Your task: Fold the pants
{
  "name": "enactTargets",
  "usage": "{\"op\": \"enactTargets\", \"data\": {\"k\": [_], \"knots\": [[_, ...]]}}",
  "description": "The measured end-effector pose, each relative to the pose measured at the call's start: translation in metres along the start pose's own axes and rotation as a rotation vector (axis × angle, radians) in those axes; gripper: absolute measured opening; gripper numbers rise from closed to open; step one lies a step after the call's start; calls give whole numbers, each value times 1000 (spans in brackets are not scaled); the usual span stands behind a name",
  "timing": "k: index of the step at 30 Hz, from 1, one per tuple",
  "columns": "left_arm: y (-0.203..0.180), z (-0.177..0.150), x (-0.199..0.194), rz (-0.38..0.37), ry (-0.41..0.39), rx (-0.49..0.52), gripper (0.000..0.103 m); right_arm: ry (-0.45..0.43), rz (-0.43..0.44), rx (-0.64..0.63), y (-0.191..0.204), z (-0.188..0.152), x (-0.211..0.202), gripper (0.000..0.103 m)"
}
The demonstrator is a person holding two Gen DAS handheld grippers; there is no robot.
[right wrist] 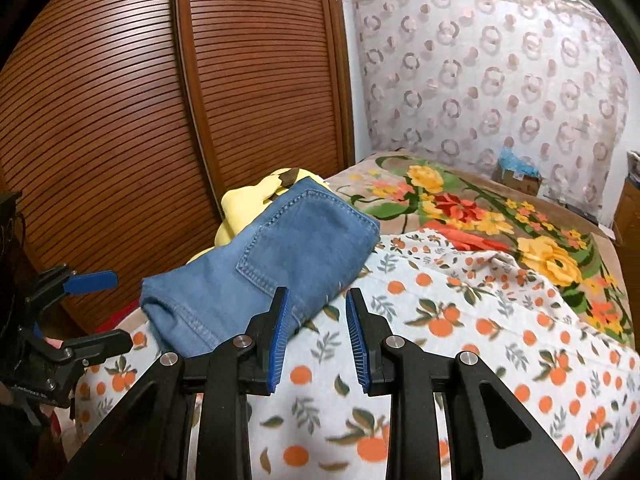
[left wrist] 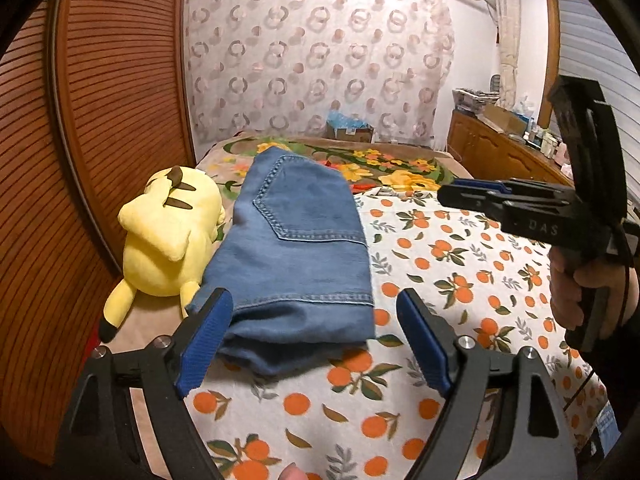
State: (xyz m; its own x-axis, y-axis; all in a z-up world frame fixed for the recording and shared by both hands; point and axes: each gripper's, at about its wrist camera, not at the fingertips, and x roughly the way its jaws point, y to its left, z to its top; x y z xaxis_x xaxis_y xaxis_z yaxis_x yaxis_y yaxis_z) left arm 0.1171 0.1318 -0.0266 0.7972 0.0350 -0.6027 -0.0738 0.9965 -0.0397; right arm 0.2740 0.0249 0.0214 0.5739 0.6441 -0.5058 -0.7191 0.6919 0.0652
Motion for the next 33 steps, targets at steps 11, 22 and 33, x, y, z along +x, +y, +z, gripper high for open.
{"op": "enactTargets", "data": {"k": [11,22,33], "knots": [[-25,-8,-21,-2,-19,9,84,-32,-55,19,12,-29,-50,78],[-46,-7,-35,-43,-43,12,84,-56,-99,38,16,-46,-87,102],[-90,-15,-25,-75,-25,30,84,-63,-178,92,6,-82,-139,102]]}}
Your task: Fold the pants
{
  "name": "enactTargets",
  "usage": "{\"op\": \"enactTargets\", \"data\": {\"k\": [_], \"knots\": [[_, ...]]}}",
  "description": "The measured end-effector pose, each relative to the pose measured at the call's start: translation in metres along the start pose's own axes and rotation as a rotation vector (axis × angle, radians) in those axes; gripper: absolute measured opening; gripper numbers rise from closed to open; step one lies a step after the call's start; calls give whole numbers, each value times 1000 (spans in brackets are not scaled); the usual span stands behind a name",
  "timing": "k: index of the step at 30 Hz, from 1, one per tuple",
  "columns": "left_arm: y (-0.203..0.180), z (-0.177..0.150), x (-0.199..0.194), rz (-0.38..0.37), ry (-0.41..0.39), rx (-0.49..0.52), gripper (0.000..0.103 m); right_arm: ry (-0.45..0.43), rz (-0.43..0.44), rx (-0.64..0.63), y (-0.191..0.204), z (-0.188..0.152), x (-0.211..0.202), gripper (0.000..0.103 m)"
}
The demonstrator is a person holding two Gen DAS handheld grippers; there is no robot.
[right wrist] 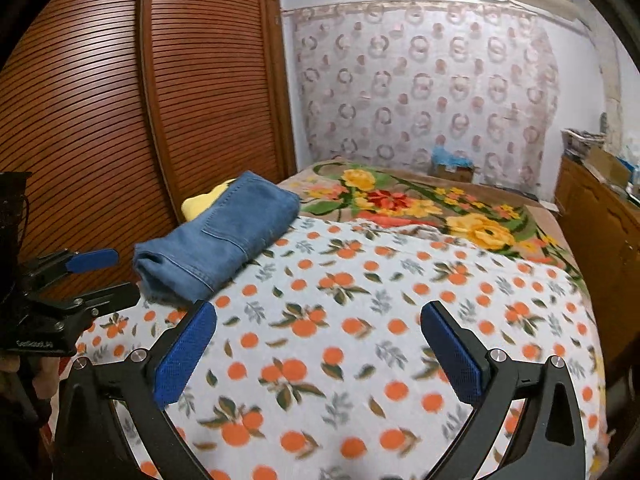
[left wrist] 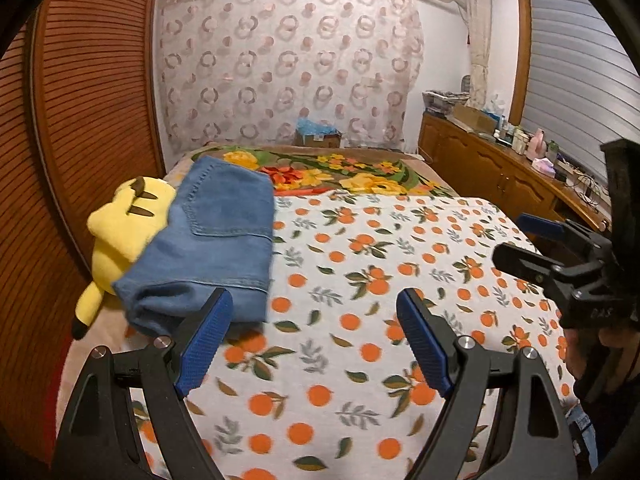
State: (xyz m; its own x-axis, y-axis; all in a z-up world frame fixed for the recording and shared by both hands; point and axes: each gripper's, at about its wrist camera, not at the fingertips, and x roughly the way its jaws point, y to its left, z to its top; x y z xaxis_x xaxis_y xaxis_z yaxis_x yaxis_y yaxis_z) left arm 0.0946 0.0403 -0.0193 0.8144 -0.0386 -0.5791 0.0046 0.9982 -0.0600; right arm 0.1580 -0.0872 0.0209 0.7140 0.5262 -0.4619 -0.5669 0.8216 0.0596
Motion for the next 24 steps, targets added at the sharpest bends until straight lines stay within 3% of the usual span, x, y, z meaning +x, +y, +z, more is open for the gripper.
{"op": "enactTargets", "data": {"k": [11,24], "knots": [[-42,-10,14,-32,28,36,84,-8,-132,79,-16,-29,-48,102],[-77,18,-9,-48,-42,79,84,-77,-196,116,-24,-30,-106,102]]}}
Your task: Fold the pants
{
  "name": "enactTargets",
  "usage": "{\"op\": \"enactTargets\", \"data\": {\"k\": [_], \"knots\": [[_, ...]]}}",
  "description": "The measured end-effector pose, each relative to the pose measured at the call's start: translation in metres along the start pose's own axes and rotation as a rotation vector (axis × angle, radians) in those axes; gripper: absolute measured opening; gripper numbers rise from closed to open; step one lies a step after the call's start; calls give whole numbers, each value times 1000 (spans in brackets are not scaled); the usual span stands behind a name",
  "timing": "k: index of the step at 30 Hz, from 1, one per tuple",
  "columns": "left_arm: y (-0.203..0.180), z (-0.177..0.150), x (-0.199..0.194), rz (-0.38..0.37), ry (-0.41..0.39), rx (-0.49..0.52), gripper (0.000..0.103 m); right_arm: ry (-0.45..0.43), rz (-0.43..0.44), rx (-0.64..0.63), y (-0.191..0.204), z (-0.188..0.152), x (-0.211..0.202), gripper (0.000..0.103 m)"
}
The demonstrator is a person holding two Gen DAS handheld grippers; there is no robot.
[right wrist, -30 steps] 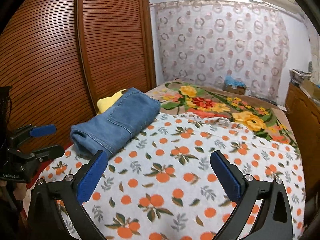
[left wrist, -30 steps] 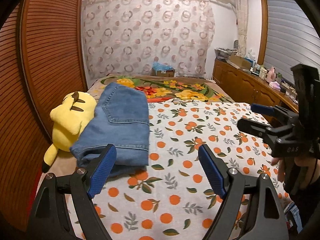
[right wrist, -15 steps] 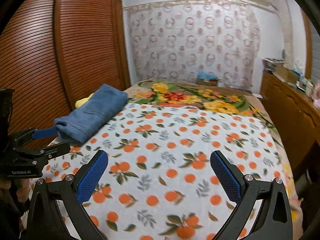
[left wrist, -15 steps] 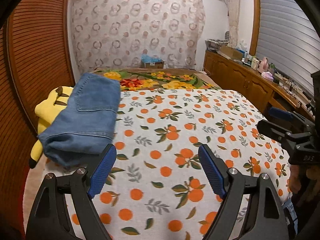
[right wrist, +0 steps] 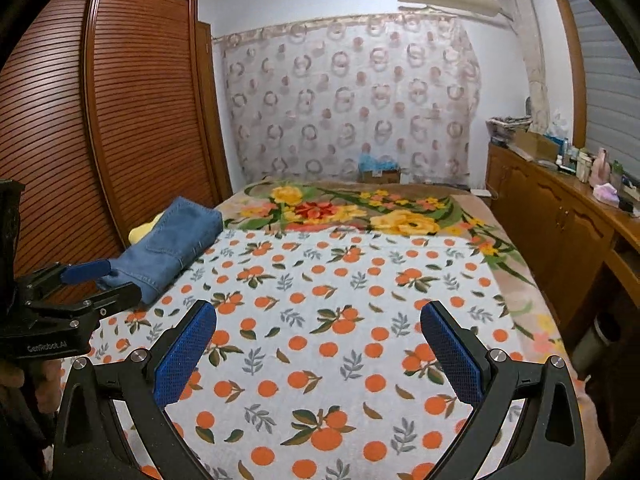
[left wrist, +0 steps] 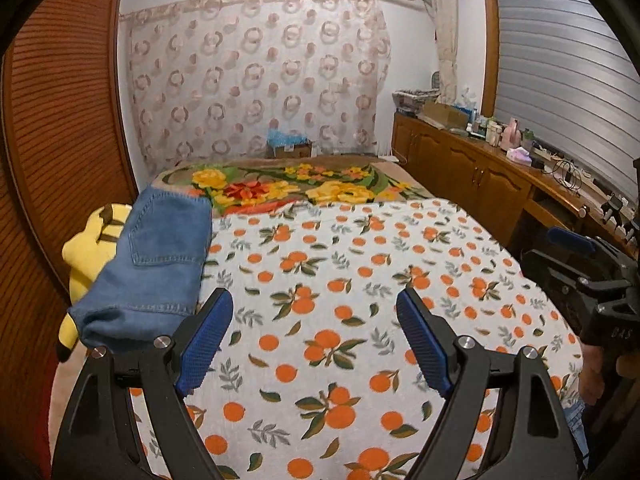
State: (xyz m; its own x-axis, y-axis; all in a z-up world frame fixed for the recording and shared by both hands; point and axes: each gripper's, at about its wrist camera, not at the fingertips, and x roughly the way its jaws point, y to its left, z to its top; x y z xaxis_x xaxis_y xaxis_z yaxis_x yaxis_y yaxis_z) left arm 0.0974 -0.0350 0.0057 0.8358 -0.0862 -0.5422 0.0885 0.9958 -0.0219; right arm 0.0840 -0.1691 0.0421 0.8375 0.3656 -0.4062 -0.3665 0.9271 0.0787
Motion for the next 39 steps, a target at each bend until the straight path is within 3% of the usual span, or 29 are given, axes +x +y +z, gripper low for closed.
{"op": "enactTargets", "data": {"k": [22,39], "knots": [[5,29,-56,25,-126,-23,84,-148,-15,-25,3,14,-44,102],[11,26,-58,30,-125,-27,85,-151,-11,-24,4,10,-37,102]]}}
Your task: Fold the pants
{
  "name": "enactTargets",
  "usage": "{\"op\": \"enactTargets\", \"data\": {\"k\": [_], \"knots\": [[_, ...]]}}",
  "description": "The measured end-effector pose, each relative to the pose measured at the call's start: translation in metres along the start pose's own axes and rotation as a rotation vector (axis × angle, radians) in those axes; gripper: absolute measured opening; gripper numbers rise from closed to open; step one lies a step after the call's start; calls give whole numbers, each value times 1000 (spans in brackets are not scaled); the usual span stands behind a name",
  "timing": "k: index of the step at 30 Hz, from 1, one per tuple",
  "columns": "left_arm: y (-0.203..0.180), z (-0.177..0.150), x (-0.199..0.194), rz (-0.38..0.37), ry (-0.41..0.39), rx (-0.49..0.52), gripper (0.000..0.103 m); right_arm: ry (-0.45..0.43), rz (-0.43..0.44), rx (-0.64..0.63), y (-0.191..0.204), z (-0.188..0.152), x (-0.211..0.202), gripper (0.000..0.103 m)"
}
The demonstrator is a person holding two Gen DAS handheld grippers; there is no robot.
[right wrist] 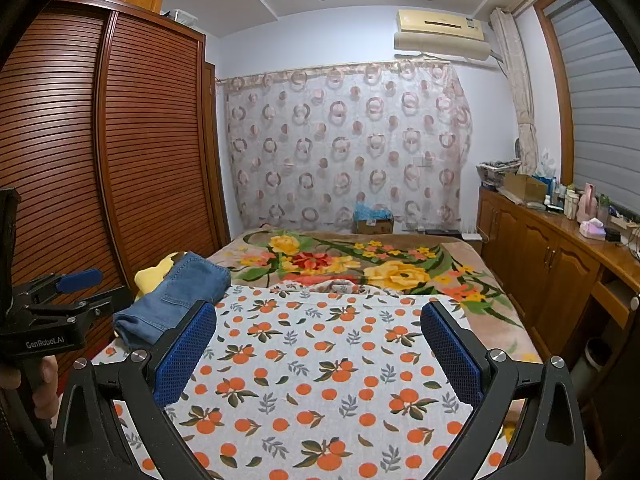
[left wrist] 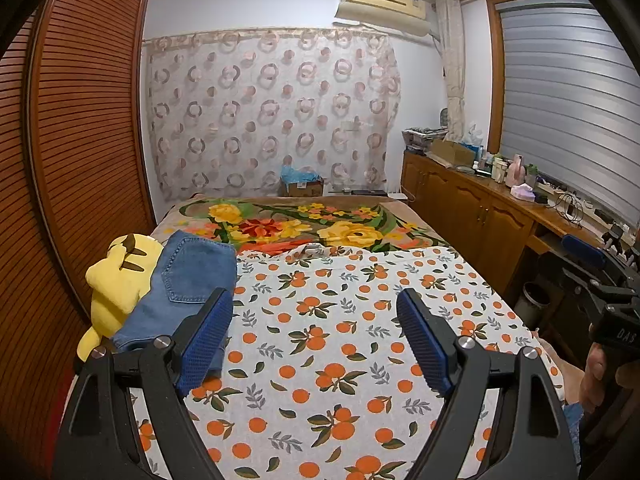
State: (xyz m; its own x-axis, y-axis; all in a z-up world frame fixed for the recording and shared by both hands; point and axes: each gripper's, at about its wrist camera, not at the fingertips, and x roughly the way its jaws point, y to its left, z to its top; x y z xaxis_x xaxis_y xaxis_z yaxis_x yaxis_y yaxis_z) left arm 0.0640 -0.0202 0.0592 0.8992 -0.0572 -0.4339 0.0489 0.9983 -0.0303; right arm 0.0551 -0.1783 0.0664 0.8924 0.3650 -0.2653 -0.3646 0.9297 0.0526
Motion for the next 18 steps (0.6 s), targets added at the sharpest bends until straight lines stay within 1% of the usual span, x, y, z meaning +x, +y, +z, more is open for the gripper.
{"op": "enactTargets", "data": {"k": [18], "knots": [[1,1,-1,-1,0,1,85,2,-1,5,1,0,2,102]]}}
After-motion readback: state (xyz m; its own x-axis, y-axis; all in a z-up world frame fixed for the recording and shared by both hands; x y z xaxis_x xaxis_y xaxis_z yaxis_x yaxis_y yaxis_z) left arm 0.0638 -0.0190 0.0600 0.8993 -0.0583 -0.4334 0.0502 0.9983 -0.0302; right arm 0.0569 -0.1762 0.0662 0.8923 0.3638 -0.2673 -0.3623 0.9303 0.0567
